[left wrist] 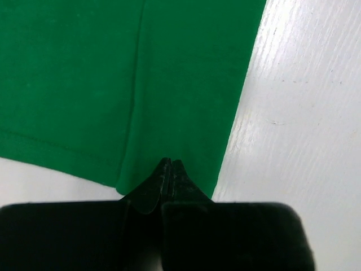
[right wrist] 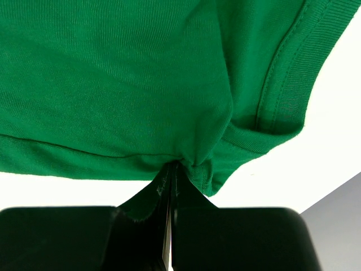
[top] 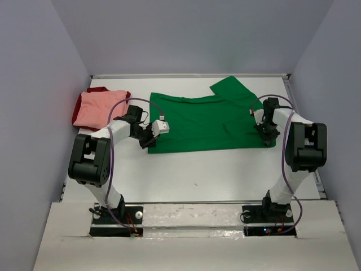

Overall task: Fold and stack the t-shirts
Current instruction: Fold the tshirt

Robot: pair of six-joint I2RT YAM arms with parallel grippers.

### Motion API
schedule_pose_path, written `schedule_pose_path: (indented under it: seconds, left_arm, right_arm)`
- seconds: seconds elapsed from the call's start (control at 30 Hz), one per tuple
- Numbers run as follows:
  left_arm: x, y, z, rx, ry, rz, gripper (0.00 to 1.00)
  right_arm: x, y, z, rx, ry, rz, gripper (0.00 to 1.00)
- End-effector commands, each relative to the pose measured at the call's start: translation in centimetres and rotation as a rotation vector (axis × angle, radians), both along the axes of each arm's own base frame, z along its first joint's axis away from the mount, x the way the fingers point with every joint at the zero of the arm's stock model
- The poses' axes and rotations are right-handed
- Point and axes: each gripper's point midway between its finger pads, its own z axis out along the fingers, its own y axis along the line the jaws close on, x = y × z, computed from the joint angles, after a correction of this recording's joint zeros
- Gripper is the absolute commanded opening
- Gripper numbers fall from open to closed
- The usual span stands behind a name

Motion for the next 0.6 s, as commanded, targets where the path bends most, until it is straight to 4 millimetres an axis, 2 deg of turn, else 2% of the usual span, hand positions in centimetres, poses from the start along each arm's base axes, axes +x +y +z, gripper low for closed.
schedule_pose_path:
  seconds: [0.0, 0.1, 0.3, 0.57]
  left_arm:
    - [0.0, -0.5, 0.1, 0.022, 0.004, -0.017, 0.00]
    - [-0.2, -0.5, -0.4, 0.037, 0.020, -0.023, 0.00]
    - [-0.7, 0.7, -2.3, 0.128, 0.055, -0.004, 0.00]
    - [-2.5, 2.5, -2.9, 0.226, 0.072, -0.019, 0.00]
  right_arm:
    - [-0.4, -0.2, 0.1, 0.005, 0.033, -0.026, 0.00]
    - [-0.2, -0.2, 0.2, 0.008, 0.032, -0.027, 0.00]
    - [-0.5, -0.1, -0.1, 0.015, 0.054, -0.027, 0.00]
    - [-1.7, 0.0, -0.3, 0.015, 0.072, -0.020, 0.00]
